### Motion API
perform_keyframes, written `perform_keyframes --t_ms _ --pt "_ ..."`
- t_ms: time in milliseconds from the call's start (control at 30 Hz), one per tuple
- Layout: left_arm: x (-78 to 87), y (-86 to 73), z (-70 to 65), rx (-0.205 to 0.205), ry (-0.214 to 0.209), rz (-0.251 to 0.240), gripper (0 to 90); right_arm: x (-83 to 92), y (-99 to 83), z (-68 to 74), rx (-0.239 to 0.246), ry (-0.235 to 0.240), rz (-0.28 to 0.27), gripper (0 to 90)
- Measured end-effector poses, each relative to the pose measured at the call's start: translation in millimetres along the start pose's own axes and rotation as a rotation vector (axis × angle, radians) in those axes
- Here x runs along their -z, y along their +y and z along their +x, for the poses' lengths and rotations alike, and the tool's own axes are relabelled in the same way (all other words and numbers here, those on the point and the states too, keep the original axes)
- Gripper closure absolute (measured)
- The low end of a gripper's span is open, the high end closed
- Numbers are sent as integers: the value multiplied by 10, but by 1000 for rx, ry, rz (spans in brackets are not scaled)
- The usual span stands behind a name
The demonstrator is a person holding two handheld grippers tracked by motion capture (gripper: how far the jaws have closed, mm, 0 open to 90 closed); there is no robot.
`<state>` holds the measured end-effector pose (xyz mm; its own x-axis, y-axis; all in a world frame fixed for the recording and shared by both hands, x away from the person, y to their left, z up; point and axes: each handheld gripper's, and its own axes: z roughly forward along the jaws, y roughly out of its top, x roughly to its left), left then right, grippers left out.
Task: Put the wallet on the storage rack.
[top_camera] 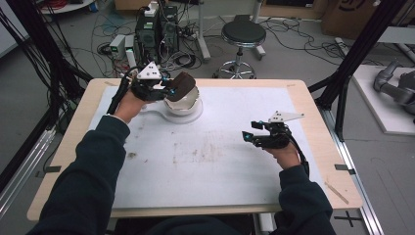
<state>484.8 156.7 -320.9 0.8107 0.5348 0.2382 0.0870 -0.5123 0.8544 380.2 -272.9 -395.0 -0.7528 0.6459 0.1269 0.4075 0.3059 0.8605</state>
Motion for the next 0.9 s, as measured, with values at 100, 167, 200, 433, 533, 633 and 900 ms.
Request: perform_keyframes --t_ms 100,167,200,433,533,633,900 --pt "-90 -37 22 6 -1 21 648 13 -9 -7 1 2 -5 354" --pt "-134 -71 31 11 -3 38 648 26 -17 -11 -4 1 -5 354" --pt "-155 -89 33 7 -4 45 648 30 -21 -17 -3 0 -7 354" --pt "-252 -149 74 -16 10 111 648 39 -38 -28 -6 -1 -6 354" --pt "-320 -151 79 -8 13 135 645 35 -37 -23 -7 0 -5 354" --pt "-391 -167 71 20 15 156 633 36 -40 -24 -9 1 0 354" --pt "-327 -240 104 164 51 104 461 54 -56 -33 -9 -2 -3 354"
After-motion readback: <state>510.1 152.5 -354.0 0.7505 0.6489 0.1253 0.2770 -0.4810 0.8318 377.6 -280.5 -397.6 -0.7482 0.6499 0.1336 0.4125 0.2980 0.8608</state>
